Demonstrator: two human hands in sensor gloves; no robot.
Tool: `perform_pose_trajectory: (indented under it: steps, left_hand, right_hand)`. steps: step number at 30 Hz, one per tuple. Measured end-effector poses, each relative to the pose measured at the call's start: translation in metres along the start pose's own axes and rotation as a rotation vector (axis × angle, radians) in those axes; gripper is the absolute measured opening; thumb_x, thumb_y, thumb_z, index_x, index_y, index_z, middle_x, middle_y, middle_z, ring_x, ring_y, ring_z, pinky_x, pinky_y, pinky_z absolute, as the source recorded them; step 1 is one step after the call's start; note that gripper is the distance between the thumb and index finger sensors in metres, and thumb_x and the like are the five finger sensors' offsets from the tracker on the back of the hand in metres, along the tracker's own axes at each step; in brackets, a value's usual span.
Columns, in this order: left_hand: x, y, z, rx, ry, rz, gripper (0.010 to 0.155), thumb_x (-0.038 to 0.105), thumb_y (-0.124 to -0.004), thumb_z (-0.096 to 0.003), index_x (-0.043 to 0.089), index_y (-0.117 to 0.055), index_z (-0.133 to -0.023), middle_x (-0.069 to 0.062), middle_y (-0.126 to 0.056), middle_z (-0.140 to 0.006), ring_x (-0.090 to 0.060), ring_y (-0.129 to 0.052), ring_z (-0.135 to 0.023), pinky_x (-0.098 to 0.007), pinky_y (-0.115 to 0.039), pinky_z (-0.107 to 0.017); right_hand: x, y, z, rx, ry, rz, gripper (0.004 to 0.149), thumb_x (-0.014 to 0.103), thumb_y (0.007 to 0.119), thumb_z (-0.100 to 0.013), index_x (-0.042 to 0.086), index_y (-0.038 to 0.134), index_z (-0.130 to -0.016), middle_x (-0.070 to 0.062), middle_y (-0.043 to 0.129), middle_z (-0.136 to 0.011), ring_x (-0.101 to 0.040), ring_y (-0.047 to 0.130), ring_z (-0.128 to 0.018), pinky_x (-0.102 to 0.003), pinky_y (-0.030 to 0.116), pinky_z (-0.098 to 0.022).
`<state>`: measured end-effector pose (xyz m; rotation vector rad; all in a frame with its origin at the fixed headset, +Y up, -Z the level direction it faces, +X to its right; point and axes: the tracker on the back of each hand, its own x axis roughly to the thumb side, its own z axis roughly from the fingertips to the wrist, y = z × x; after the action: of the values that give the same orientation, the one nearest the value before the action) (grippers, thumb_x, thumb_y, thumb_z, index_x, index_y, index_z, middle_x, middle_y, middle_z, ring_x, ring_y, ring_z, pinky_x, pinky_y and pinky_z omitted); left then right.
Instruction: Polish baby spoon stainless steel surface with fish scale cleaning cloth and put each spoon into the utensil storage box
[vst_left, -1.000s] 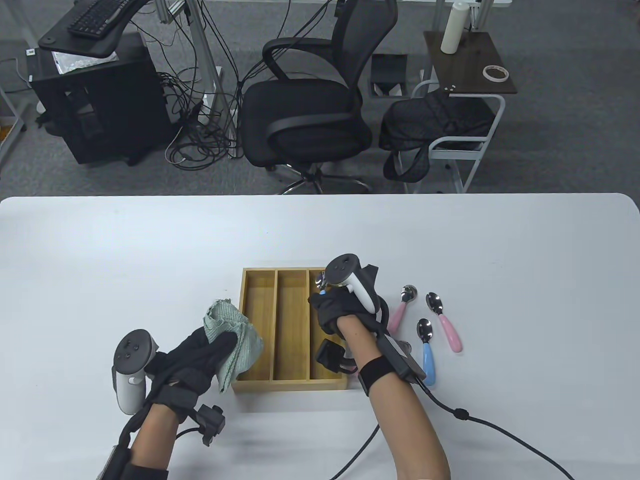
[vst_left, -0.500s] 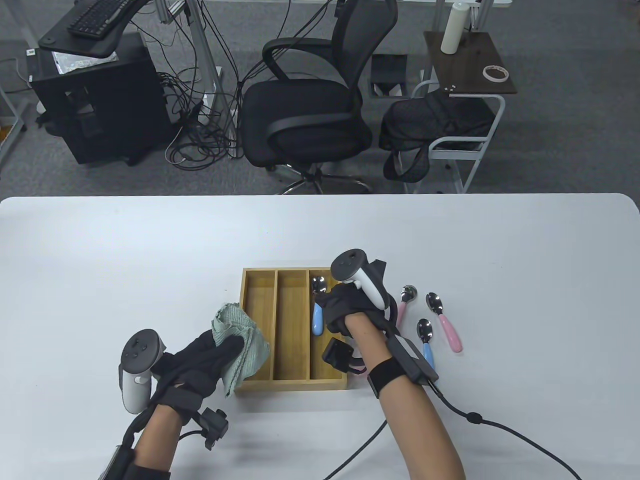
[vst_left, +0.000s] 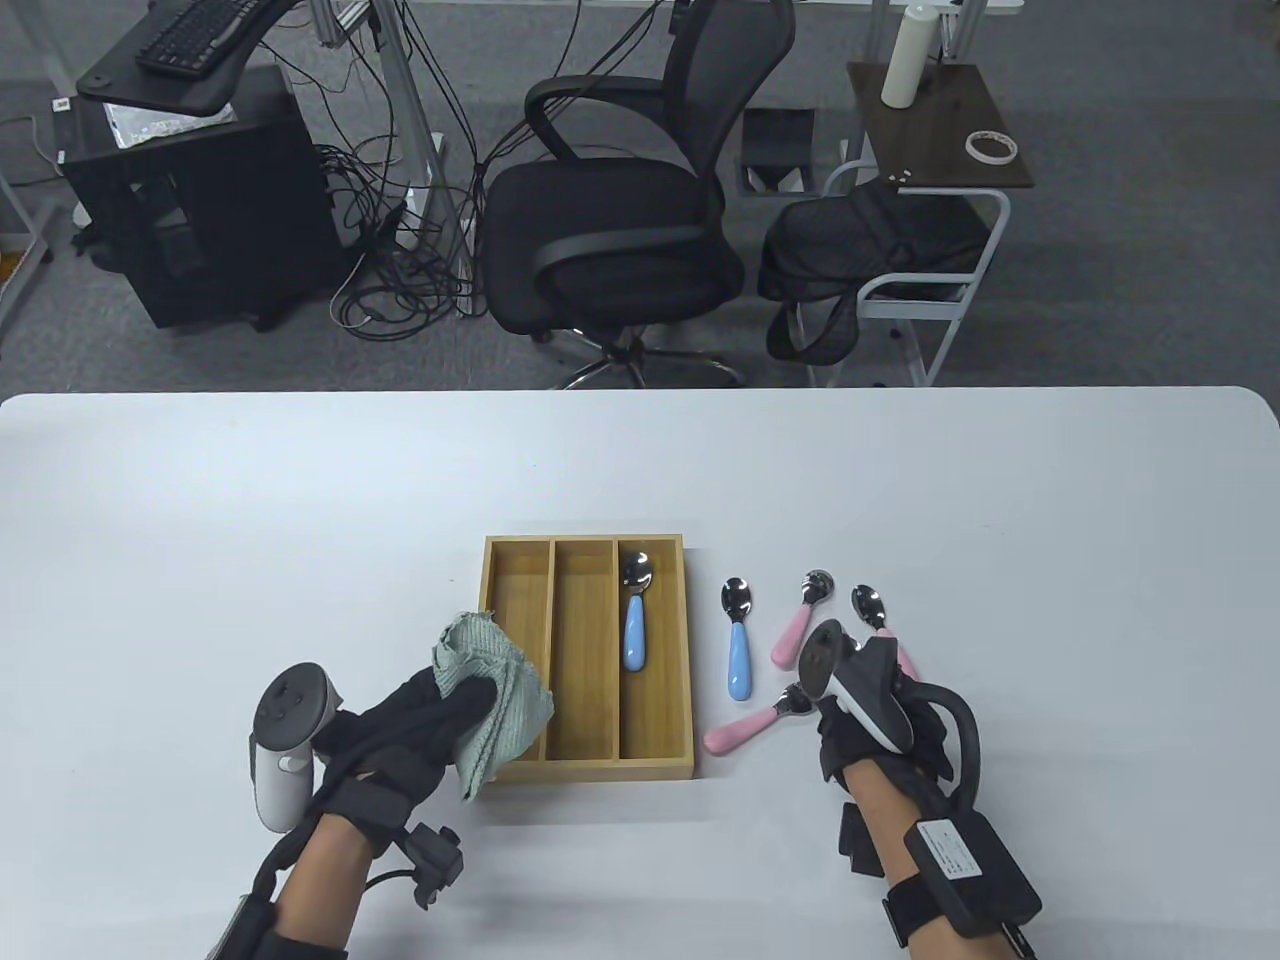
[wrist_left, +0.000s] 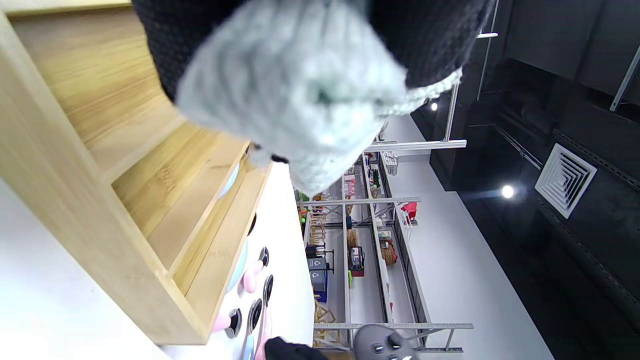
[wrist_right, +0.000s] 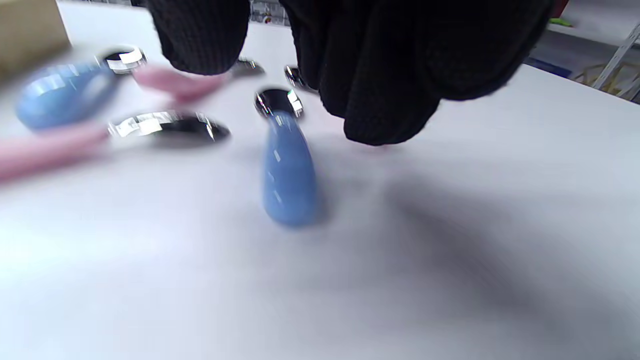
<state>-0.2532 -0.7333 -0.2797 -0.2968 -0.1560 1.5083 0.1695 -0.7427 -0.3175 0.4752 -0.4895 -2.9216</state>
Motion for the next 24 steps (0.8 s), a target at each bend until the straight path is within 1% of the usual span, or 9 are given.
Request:
perform_pose_trajectory:
  steps: [5,8,13,15,17,20,21,23,24]
  left_hand:
    - [-0.003,-0.002,-0.001,-0.009,0.018,-0.011,0.047,0.043,-0.075,-0.0616,0.015,-0.073,-0.099,-0.005,-0.091,-0.086,-0.018,-0.106,-0.065,-0.043,-0.09,-0.054]
    - [-0.004,-0.003,-0.002,-0.016,0.024,-0.006,0.047,0.043,-0.075,-0.0617,0.015,-0.073,-0.099,-0.005,-0.091,-0.086,-0.018,-0.106,-0.065,-0.044,-0.089,-0.054]
    - [-0.005,-0.007,-0.002,-0.041,0.03,0.02,0.047,0.043,-0.074,-0.0619,0.015,-0.072,-0.1,-0.006,-0.091,-0.086,-0.018,-0.106,-0.065,-0.044,-0.089,-0.054]
    - [-0.006,-0.009,-0.003,-0.049,0.033,0.039,0.047,0.043,-0.074,-0.062,0.015,-0.072,-0.1,-0.005,-0.09,-0.087,-0.018,-0.106,-0.065,-0.044,-0.089,-0.054]
    - [-0.006,-0.011,-0.003,-0.06,0.034,0.061,0.047,0.043,-0.073,-0.0624,0.015,-0.071,-0.101,-0.006,-0.089,-0.088,-0.019,-0.105,-0.066,-0.044,-0.089,-0.055]
    - [-0.009,-0.013,-0.004,-0.076,0.041,0.102,0.048,0.043,-0.071,-0.0633,0.015,-0.069,-0.102,-0.007,-0.088,-0.09,-0.02,-0.104,-0.069,-0.045,-0.088,-0.056]
    - [-0.01,-0.014,-0.004,-0.074,0.044,0.114,0.048,0.043,-0.07,-0.0635,0.015,-0.069,-0.102,-0.007,-0.087,-0.091,-0.021,-0.104,-0.07,-0.045,-0.087,-0.057]
    - [-0.009,-0.013,-0.003,-0.054,0.04,0.11,0.048,0.044,-0.069,-0.0638,0.016,-0.068,-0.103,-0.007,-0.086,-0.093,-0.022,-0.102,-0.072,-0.046,-0.086,-0.058]
    - [-0.009,-0.013,-0.003,-0.048,0.037,0.103,0.049,0.044,-0.068,-0.0639,0.016,-0.067,-0.104,-0.007,-0.085,-0.095,-0.023,-0.102,-0.073,-0.046,-0.086,-0.059]
  right_hand:
    - [0.007,0.021,-0.005,0.065,0.011,0.055,0.063,0.05,0.063,-0.064,-0.002,0.063,-0.101,-0.018,0.082,-0.088,-0.03,0.097,-0.06,-0.042,0.085,-0.044]
    - [0.009,0.023,-0.008,0.017,0.024,0.069,0.057,0.045,0.065,-0.065,-0.002,0.066,-0.098,-0.017,0.084,-0.083,-0.027,0.098,-0.056,-0.04,0.086,-0.042]
    - [0.002,0.024,-0.005,0.051,0.011,-0.008,0.057,0.042,0.065,-0.066,-0.005,0.064,-0.097,-0.018,0.082,-0.081,-0.027,0.097,-0.053,-0.039,0.085,-0.041]
    - [-0.005,0.016,0.001,0.018,-0.018,-0.11,0.056,0.041,0.064,-0.066,-0.006,0.063,-0.097,-0.019,0.082,-0.081,-0.026,0.097,-0.052,-0.038,0.085,-0.041]
    - [-0.007,-0.002,0.014,-0.027,-0.082,-0.202,0.056,0.042,0.063,-0.066,-0.005,0.063,-0.097,-0.018,0.082,-0.081,-0.026,0.097,-0.053,-0.037,0.086,-0.041]
    - [0.002,-0.031,0.046,-0.062,-0.313,-0.445,0.056,0.043,0.064,-0.065,-0.002,0.061,-0.098,-0.017,0.081,-0.084,-0.026,0.097,-0.056,-0.037,0.086,-0.043]
    - [0.011,-0.042,0.063,-0.058,-0.437,-0.534,0.056,0.044,0.065,-0.065,-0.001,0.061,-0.098,-0.016,0.081,-0.084,-0.025,0.098,-0.056,-0.036,0.086,-0.043]
    - [0.029,-0.049,0.088,-0.058,-0.61,-0.591,0.055,0.045,0.066,-0.065,0.001,0.062,-0.098,-0.015,0.083,-0.085,-0.024,0.099,-0.056,-0.035,0.087,-0.043]
    - [0.037,-0.049,0.095,-0.05,-0.65,-0.586,0.054,0.045,0.066,-0.065,0.002,0.062,-0.098,-0.014,0.083,-0.084,-0.024,0.099,-0.055,-0.035,0.087,-0.042]
